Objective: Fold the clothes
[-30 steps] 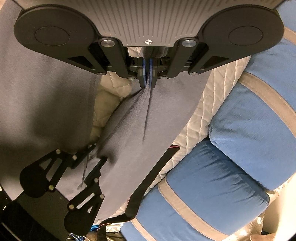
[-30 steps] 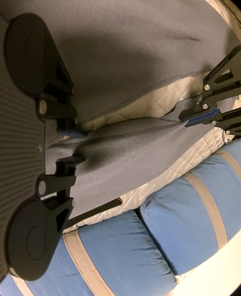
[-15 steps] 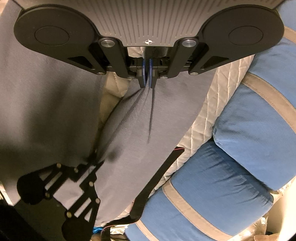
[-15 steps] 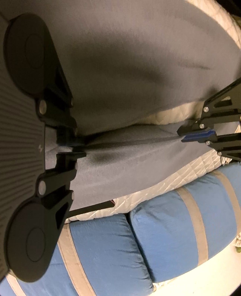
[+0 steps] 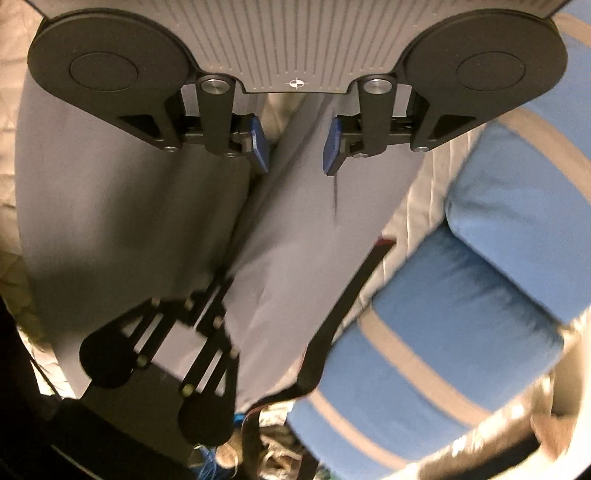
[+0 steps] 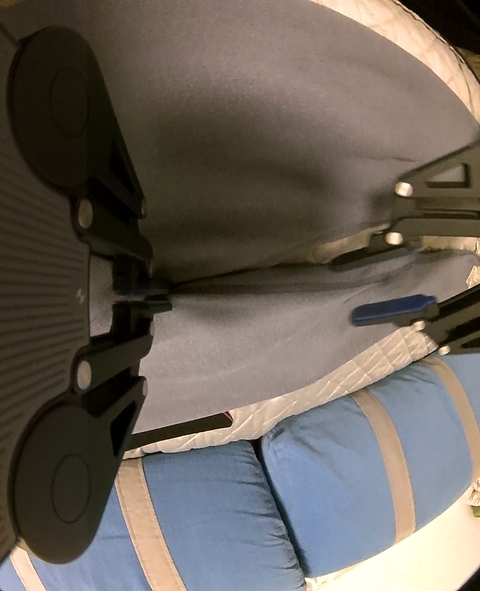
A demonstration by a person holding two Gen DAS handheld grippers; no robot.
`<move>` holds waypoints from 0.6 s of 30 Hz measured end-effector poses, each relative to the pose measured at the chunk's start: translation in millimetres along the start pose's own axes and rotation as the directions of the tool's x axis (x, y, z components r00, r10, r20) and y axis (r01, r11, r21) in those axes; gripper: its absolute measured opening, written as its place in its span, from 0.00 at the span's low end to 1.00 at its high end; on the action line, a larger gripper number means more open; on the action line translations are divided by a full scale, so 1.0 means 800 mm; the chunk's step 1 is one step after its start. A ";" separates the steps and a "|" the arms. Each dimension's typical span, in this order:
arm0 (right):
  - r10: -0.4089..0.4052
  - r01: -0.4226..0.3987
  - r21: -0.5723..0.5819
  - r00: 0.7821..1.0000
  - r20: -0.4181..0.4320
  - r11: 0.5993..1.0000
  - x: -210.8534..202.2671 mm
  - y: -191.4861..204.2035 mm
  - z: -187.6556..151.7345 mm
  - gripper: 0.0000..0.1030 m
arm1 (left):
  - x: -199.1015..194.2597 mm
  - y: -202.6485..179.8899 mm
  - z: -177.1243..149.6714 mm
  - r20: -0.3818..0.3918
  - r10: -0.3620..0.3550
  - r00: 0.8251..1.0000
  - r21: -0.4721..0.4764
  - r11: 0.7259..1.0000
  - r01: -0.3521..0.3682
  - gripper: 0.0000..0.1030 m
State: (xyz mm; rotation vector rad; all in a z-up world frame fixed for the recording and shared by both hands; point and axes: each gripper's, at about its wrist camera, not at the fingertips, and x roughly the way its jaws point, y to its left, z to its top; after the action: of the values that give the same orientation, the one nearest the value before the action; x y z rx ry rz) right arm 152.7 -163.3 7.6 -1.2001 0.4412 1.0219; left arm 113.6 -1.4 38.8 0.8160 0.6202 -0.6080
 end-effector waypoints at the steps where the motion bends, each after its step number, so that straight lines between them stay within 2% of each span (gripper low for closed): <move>1: 0.001 -0.001 0.000 1.000 0.001 1.000 0.000 0.000 0.000 0.02 | 0.005 -0.007 0.005 0.003 0.006 1.000 0.017 1.000 -0.006 0.30; 7: 0.000 0.000 0.004 1.000 0.006 1.000 0.000 0.000 -0.002 0.02 | 0.041 -0.031 0.022 -0.026 0.041 0.999 0.122 0.992 -0.037 0.30; 13: 0.001 -0.001 0.006 1.000 0.012 1.000 -0.002 -0.001 -0.003 0.02 | 0.056 -0.038 0.030 -0.037 0.034 0.999 0.167 0.986 -0.027 0.28; 15: -0.001 0.001 0.008 1.000 0.016 1.000 -0.003 -0.001 -0.004 0.02 | 0.062 -0.040 0.031 -0.043 0.041 0.998 0.181 0.983 -0.033 0.22; 17: -0.003 0.003 0.010 1.000 0.020 1.000 -0.003 -0.002 -0.005 0.02 | 0.068 -0.041 0.032 -0.053 0.059 0.997 0.194 0.980 -0.047 0.05; 18: -0.003 0.003 0.010 1.000 0.022 1.000 -0.004 -0.002 -0.006 0.02 | 0.069 -0.041 0.033 -0.057 0.062 0.996 0.200 0.979 -0.049 0.04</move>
State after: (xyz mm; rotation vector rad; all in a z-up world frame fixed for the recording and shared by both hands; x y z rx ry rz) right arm 153.7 -168.7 9.2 -1.1786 0.4267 1.0287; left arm 134.2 -54.2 -1.2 1.0391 0.5979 -0.6011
